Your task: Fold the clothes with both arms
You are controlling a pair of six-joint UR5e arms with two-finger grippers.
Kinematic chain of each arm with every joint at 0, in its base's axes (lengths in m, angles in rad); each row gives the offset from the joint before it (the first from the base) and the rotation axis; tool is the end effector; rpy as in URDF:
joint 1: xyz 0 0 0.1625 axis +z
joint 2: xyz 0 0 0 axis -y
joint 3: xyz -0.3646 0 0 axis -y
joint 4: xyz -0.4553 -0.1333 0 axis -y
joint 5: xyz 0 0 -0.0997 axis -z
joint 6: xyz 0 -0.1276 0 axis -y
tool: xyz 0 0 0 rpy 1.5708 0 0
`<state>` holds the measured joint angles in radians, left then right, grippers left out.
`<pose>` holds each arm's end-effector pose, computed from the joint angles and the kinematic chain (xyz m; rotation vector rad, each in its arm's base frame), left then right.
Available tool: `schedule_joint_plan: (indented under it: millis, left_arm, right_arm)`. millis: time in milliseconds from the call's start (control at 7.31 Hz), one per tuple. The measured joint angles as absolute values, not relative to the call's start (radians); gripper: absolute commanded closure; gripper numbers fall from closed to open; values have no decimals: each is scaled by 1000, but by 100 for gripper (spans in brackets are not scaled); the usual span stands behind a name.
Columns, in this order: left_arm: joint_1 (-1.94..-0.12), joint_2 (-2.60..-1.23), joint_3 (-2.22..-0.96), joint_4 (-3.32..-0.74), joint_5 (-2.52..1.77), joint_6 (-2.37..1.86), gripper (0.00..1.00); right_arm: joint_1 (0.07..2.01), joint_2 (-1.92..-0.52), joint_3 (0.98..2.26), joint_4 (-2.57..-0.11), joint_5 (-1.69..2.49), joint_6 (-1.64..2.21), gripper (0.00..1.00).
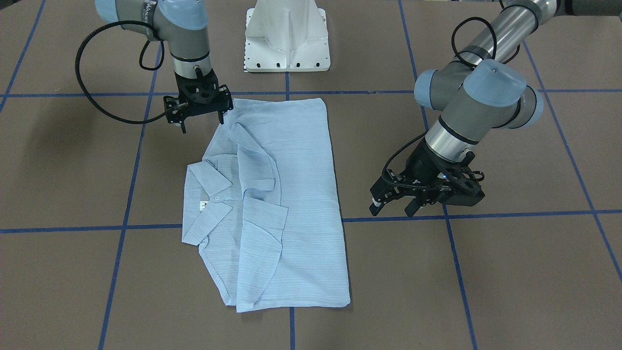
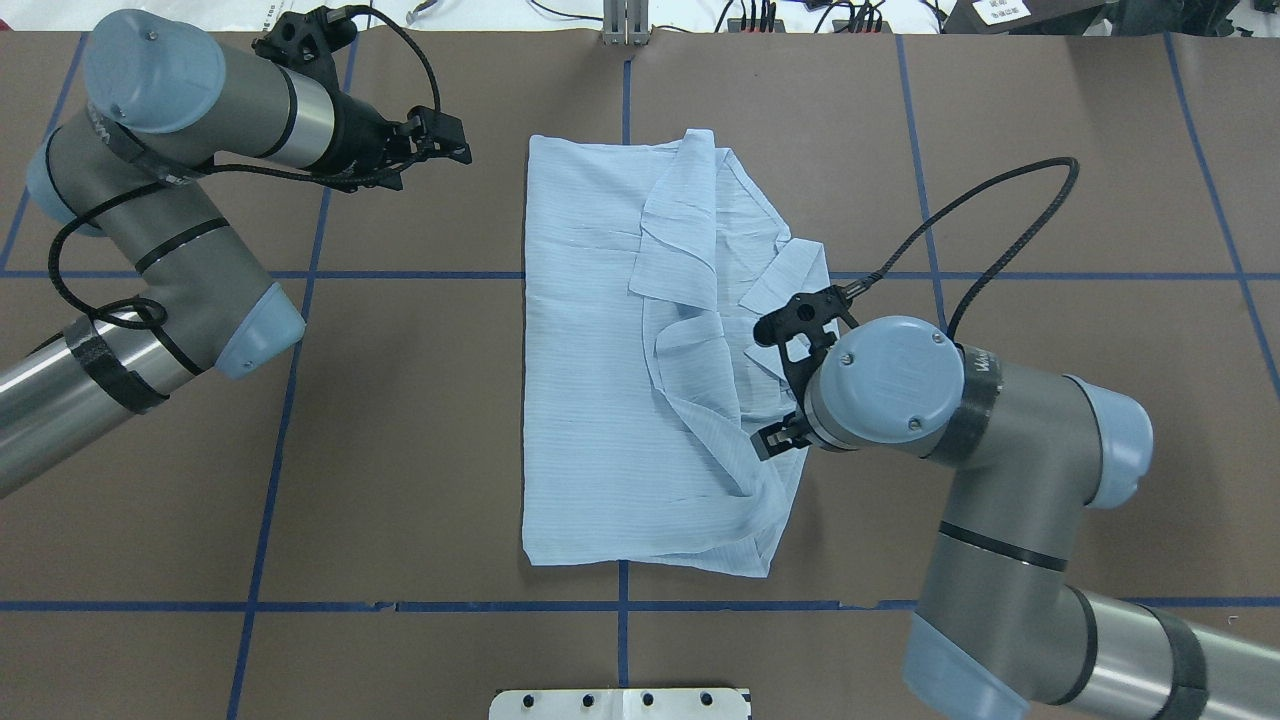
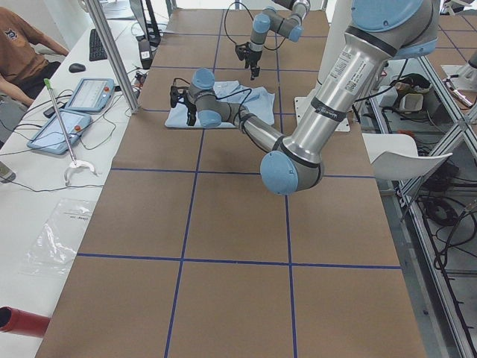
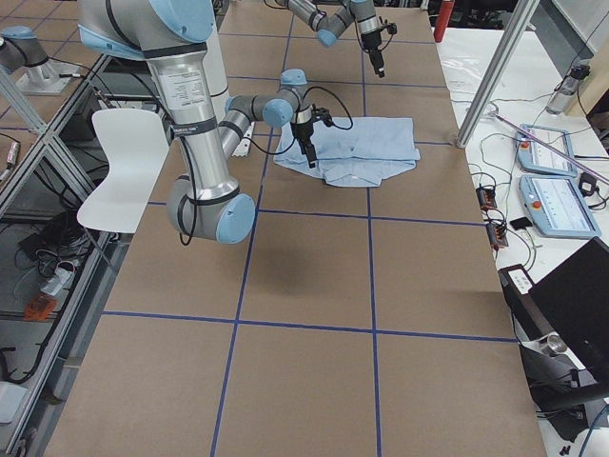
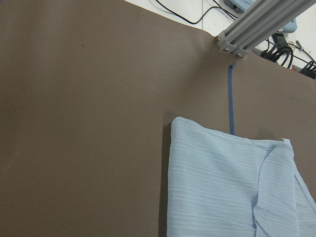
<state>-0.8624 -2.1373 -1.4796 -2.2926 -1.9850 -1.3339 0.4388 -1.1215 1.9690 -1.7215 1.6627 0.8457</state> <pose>0.4229 -0.6196 0.2116 0.3066 1.1967 -0.2966 -0.5075 -0.3725 0.1831 0.3103 -0.6327 -0.3064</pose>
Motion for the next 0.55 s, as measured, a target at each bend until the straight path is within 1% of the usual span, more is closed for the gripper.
schedule_joint_plan:
  millis: [137, 274, 410, 547]
  left_arm:
    - [-862, -2134, -1478, -2294, -1985, -1333, 0]
    - [-862, -2131, -1478, -2295, -1985, -1331, 0]
    - [-862, -2128, -1477, -2296, -1985, -1330, 0]
    - [-862, -2127, -1474, -2297, -1985, -1329, 0]
  right_arm:
    - [438, -1051, 1925, -1714, 1663, 847, 1]
    - [436, -1004, 1870, -1668, 1662, 848, 13]
    - [429, -986, 1806, -1576, 1661, 851, 25]
    - [420, -983, 1755, -1493, 1660, 850, 33]
